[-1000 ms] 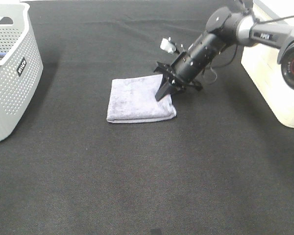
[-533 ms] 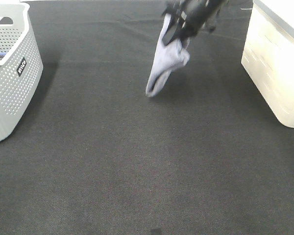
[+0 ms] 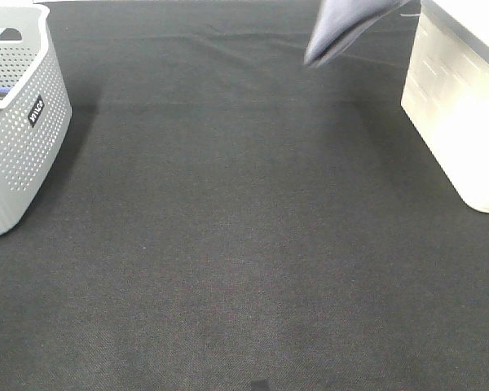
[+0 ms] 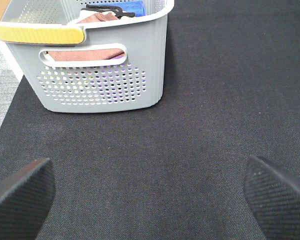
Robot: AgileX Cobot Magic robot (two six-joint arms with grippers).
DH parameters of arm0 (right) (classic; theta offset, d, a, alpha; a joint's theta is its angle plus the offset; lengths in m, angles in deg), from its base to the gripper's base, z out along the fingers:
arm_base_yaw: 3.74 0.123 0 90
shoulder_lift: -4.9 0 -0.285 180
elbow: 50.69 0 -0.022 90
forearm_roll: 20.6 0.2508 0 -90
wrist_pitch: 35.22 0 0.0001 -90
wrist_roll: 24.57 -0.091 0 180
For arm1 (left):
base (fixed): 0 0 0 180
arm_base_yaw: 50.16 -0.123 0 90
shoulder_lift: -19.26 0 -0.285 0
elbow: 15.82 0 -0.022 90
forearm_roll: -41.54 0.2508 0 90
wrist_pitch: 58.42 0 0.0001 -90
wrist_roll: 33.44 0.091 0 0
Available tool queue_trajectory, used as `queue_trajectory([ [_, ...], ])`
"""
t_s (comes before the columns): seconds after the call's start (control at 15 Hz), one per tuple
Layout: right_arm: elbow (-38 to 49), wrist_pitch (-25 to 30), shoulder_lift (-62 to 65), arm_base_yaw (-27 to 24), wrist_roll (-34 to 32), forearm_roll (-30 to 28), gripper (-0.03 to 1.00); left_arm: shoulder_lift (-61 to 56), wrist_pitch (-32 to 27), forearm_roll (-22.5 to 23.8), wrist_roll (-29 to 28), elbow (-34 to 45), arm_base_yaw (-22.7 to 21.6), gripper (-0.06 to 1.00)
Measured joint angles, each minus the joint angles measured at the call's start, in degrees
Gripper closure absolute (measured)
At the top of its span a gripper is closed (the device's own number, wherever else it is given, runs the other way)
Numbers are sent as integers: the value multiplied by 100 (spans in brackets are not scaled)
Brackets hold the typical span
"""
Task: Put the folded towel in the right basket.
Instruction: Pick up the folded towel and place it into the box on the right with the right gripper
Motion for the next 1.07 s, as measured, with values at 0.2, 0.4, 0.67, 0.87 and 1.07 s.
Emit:
queue_trajectory([
  [0.2,0,11,476,-1020,-92,-63,89,0,0,0,0,0,0,-3],
  [0.4,0,11,584,-1971,-97,-29,89,0,0,0,0,0,0,-3],
  [0.67,0,17,166,-2722,-126,235,89,0,0,0,0,0,0,-3],
  [0.87,0,23,-138,-2767,-252,430,89,0,0,0,0,0,0,-3],
  [1.07,0,17,-602,-2767,-384,516,80,0,0,0,0,0,0,-3],
])
